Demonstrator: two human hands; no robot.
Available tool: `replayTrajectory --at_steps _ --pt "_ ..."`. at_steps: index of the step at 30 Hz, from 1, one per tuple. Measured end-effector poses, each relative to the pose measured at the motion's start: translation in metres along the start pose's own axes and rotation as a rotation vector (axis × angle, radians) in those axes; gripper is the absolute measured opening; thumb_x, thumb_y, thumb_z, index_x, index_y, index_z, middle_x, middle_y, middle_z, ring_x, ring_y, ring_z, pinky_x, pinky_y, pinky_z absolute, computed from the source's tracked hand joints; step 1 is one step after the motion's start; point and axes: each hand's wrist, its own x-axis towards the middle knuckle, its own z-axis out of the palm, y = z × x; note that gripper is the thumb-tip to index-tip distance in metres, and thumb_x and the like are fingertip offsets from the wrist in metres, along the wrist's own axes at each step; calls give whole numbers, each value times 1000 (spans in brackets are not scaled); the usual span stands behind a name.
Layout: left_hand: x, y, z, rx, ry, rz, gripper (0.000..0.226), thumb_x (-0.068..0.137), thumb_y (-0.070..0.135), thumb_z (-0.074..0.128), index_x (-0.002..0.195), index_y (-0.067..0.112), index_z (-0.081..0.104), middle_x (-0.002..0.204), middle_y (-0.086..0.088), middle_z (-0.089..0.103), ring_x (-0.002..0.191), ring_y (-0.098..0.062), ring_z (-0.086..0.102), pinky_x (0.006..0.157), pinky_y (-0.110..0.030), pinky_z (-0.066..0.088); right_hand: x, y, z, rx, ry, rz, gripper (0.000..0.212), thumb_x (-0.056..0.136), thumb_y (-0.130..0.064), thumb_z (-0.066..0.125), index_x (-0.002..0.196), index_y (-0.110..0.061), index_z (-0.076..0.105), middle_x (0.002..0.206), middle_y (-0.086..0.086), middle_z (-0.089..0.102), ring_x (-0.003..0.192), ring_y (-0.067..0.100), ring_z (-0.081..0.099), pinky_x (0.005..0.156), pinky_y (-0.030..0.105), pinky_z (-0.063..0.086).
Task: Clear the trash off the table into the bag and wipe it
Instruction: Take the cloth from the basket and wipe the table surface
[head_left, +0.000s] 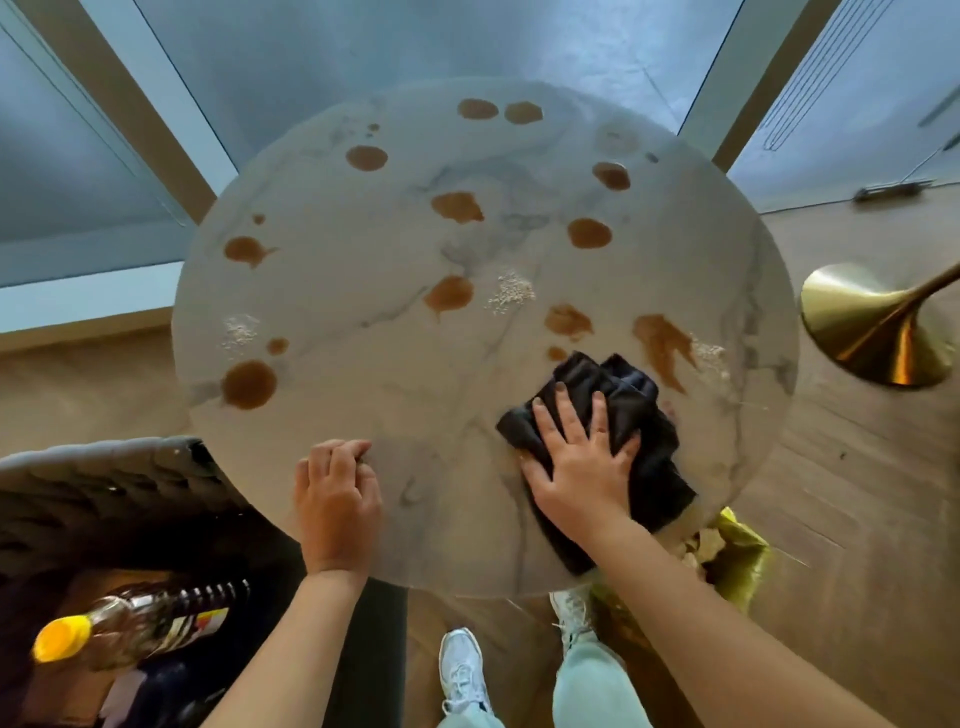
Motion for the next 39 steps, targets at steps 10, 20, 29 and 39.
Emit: replayTrajectory --at_steps 10,20,29,39 --pt "-11 41 8 192 -191 86 49 80 38 34 122 16 49 134 -12 37 116 -33 37 93 -57 32 -68 75 9 -99 172 -124 61 80 -60 39 137 -38 36 149 -4 32 139 22 18 104 62 13" --pt "-21 119 59 225 -291 -117 64 83 48 25 134 14 42 148 -9 33 138 -25 23 113 -47 11 -38 93 -4 -29 107 -190 61 81 -59 42 136 -36 39 154 -4 19 137 24 24 99 66 27" --pt "-12 124 64 225 -213 -149 61 78 46 32 123 12 54 139 -13 45 129 -29 35 105 -50 23 20 143 -27 -91 76 200 75 86 -61 20 139 -11 39 148 16 31 132 45 30 98 64 29" --pt "-11 125 64 228 -215 -161 61 78 47 32 123 13 55 140 -12 45 130 -28 32 107 -47 21 58 164 -37 -83 155 218 71 82 -59 30 138 -18 42 147 17 32 130 52 26 100 65 25"
